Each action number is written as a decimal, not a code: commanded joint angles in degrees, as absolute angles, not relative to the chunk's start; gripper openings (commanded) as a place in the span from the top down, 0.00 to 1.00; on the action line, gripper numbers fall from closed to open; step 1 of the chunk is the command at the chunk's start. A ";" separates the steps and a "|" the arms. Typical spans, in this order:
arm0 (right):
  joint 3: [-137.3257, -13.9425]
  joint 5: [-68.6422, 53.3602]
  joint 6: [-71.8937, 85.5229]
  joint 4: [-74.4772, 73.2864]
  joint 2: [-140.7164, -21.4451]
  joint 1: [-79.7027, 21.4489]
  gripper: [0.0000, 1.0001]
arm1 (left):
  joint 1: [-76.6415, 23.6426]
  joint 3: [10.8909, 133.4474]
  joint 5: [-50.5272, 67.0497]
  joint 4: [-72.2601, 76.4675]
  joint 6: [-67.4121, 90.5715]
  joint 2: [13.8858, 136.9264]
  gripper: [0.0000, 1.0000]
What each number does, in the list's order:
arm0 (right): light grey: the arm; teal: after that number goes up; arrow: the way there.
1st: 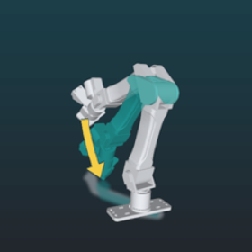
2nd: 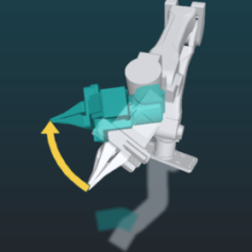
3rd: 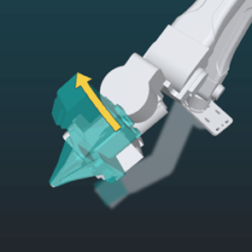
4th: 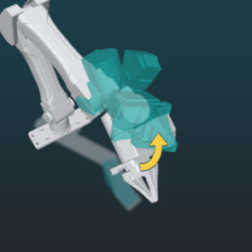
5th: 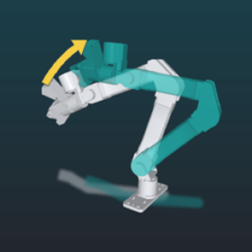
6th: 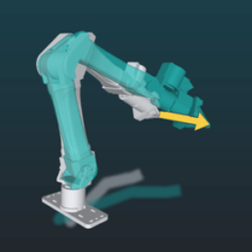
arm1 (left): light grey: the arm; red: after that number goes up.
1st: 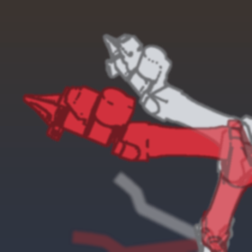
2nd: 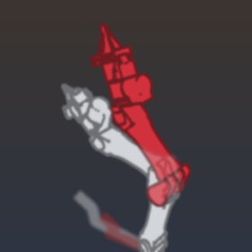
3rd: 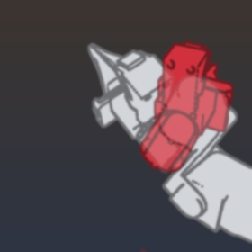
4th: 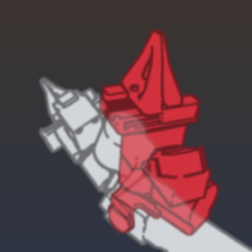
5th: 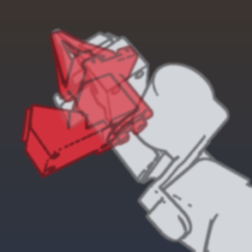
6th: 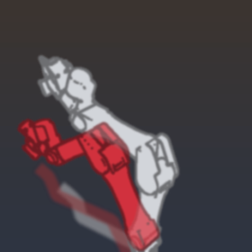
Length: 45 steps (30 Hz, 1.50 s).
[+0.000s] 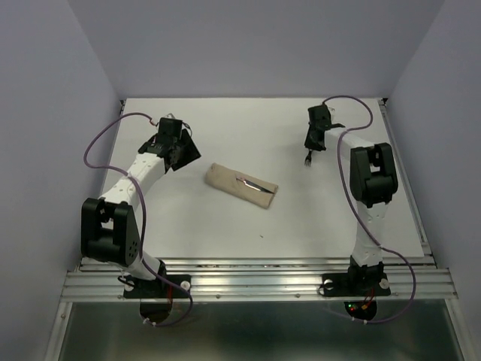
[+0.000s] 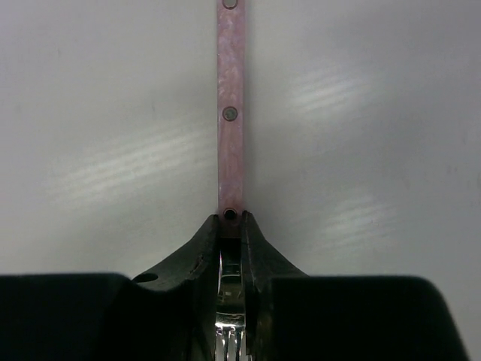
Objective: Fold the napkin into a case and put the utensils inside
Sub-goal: Pick up the fork from the corner of the board, then insert the fork into the folded napkin.
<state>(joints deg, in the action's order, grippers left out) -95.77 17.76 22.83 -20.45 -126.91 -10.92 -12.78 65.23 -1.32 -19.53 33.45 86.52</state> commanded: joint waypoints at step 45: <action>-63.37 -1.21 -22.50 -22.67 -97.21 -42.89 0.99 | -16.00 69.53 5.54 -15.30 31.73 102.12 0.39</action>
